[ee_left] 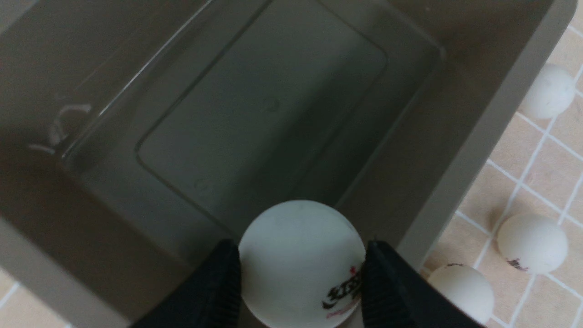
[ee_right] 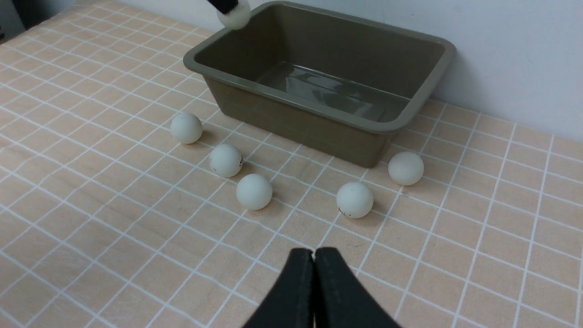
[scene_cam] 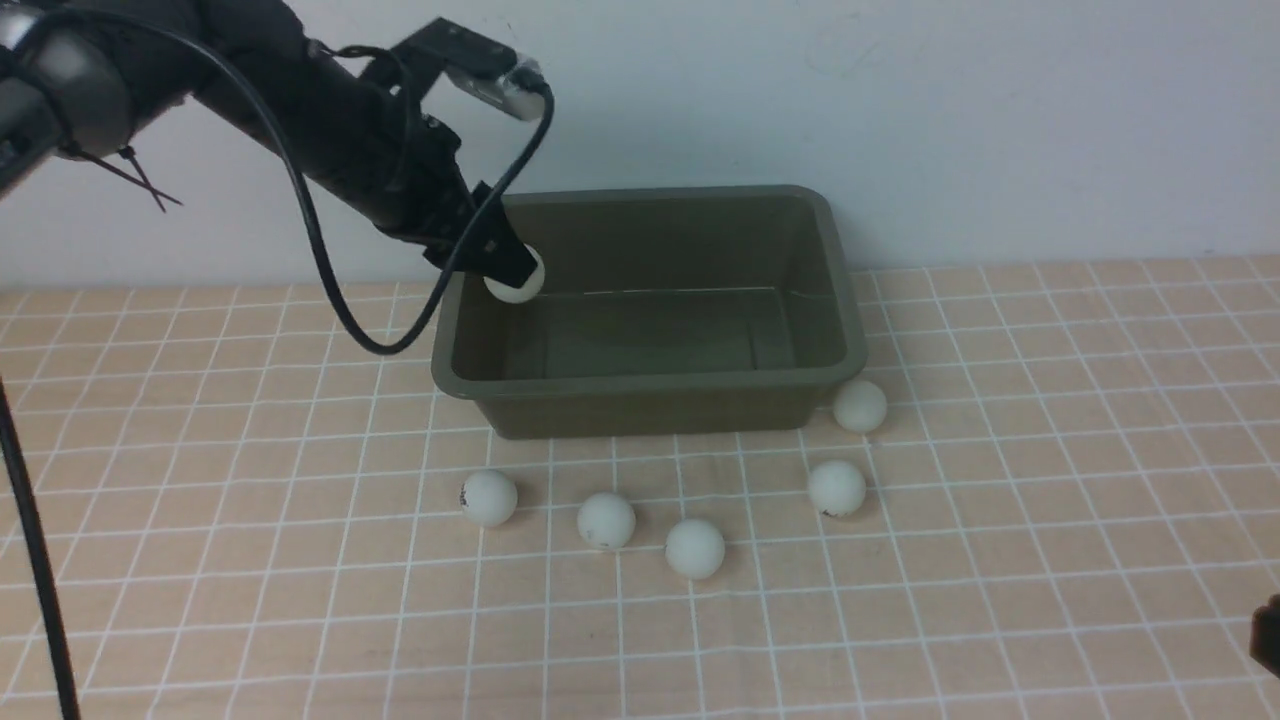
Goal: Put the table tennis balls into the box on the light coffee tablecloth.
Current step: 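Drop the ball into the bin, then reach for and grasp a ping pong ball on the table beside the basket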
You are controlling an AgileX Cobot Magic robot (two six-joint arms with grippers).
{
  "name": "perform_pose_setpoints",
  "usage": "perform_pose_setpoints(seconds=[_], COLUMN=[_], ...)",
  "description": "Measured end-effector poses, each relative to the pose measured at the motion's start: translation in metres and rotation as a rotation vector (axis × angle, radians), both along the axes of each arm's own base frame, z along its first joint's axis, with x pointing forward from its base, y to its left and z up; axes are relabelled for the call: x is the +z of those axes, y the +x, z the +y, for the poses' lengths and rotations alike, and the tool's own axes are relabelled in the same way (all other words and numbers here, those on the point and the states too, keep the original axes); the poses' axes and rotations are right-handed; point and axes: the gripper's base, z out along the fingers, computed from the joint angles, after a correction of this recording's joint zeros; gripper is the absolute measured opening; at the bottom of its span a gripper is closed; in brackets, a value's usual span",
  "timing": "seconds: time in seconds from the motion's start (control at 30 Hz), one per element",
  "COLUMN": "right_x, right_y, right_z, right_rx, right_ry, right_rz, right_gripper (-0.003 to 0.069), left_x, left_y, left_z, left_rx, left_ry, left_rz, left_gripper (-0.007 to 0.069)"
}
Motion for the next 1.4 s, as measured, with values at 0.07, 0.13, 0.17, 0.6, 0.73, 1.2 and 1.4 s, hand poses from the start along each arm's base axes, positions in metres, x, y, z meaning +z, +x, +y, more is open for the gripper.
perform_pose_setpoints(seconds=[0.07,0.13,0.17,0.6,0.73,1.2,1.4], right_x=[0.0,0.0,0.0,0.0,-0.002,-0.004,-0.003], right_y=[0.0,0.0,0.0,0.001,0.001,0.001,0.002], right_z=[0.0,0.0,0.0,-0.001,-0.003,-0.005,-0.006], right_rx=[-0.003,-0.003,-0.003,-0.01,-0.021,-0.021,-0.035], right_ry=[0.001,0.001,0.001,-0.021,-0.059,-0.096,-0.093], right_rz=[-0.003,-0.004,-0.004,-0.008,-0.009,0.003,-0.015], right_gripper=[-0.0013,-0.0013,-0.0013,-0.0013,-0.0013,-0.0013,-0.0013], left_x=[-0.008,-0.015,-0.019,0.087,0.117,0.086,0.03], left_y=[0.003,0.005,0.007,-0.008,-0.023,-0.153,-0.186], left_z=[-0.005,-0.008,-0.008,0.022,0.025,0.03,0.033], left_rx=[-0.007,-0.003,0.02,0.432,0.497,0.494,0.458], left_ry=[0.009,0.016,0.02,0.159,0.113,0.036,0.051], left_rz=[0.0,0.008,0.019,-0.009,-0.04,0.286,0.316], left_gripper=[0.0277,0.0277,0.0297,0.0242,0.0075,-0.0069,-0.0069])
